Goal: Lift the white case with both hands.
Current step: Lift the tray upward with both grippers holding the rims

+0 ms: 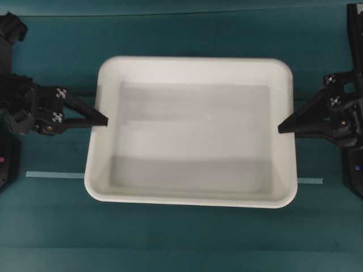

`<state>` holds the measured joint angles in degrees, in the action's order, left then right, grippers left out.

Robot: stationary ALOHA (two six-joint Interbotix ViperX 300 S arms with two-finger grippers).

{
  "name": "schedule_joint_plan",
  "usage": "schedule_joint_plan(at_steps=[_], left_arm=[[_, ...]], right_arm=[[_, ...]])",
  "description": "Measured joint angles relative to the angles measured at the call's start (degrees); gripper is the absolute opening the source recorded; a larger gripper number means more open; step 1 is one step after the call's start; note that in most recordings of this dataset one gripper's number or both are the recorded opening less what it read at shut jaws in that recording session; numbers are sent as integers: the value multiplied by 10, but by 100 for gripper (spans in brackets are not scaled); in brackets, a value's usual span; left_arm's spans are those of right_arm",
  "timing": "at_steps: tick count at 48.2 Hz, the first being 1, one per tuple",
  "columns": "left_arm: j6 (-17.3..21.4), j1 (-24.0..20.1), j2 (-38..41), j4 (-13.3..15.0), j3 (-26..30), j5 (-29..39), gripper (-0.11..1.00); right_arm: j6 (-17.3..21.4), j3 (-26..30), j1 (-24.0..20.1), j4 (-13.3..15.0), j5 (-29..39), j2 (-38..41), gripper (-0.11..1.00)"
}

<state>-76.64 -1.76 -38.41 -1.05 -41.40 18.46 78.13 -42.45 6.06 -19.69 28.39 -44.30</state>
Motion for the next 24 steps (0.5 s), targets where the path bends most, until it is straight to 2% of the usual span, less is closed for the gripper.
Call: schedule_joint_plan(at_steps=[14, 24], left_arm=[[-1, 1, -8, -1, 59, 54, 9], [-7, 0, -9, -2, 96, 80, 9]], right_arm=[[10, 23, 5, 0, 25, 0, 11], [15, 62, 6, 0, 47, 0, 11]])
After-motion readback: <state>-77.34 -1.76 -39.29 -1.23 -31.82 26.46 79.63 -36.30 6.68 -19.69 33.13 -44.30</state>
